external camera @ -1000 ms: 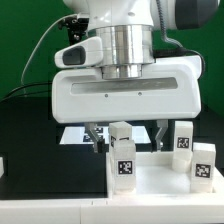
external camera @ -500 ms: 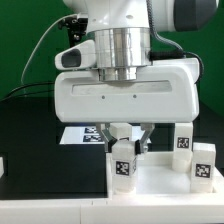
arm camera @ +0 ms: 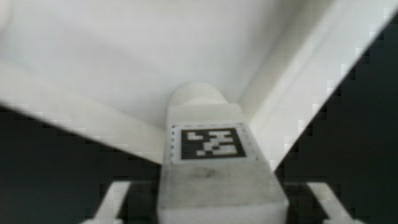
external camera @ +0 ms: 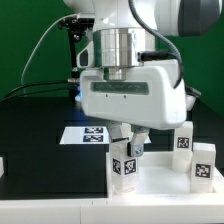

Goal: Assemble square table

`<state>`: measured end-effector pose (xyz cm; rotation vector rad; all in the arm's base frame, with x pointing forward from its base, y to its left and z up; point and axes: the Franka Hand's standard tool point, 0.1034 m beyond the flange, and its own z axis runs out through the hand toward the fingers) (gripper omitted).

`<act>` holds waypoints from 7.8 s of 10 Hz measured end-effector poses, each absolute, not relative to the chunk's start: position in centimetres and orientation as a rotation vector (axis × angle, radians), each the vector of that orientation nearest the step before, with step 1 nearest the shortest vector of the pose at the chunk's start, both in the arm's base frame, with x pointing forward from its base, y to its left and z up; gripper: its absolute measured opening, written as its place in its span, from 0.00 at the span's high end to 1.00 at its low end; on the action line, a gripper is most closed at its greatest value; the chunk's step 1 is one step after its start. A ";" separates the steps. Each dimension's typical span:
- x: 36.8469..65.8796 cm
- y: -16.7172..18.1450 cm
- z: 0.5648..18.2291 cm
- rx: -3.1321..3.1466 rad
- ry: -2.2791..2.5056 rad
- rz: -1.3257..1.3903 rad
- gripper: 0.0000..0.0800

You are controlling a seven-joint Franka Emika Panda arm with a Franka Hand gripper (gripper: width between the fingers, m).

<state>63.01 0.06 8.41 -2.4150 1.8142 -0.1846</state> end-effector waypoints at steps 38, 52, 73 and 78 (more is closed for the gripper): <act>63.1 -0.2 7.4 -2.813 1.119 -0.097 0.19; 63.1 -1.2 7.4 -1.764 2.380 -0.007 0.64; 63.6 -1.2 7.6 -2.737 1.327 -0.183 0.64; 63.3 -0.3 7.5 -1.951 2.278 -0.016 0.64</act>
Offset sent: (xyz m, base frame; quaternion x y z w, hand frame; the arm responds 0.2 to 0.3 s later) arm 0.0000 0.0000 0.0000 0.0000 0.0000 0.1938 0.9810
